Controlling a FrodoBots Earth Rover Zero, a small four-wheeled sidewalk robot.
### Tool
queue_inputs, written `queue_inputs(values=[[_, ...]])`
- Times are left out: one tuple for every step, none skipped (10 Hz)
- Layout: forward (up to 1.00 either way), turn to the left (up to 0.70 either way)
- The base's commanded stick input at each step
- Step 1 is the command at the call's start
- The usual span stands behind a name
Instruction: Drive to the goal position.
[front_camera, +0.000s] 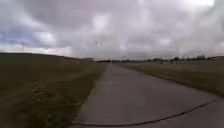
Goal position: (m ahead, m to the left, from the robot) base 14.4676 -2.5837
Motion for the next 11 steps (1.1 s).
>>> queue_inputs(values=[[1.0, -0.04], [1.0, -0.01], [1.0, 0.0], [1.0, 0.0], [1.0, 0.0], [1.0, 0.0], [1.0, 0.0], [1.0, 0.0], [1.0, 0.0], [1.0, 0.0], [1.0, 0.0]])
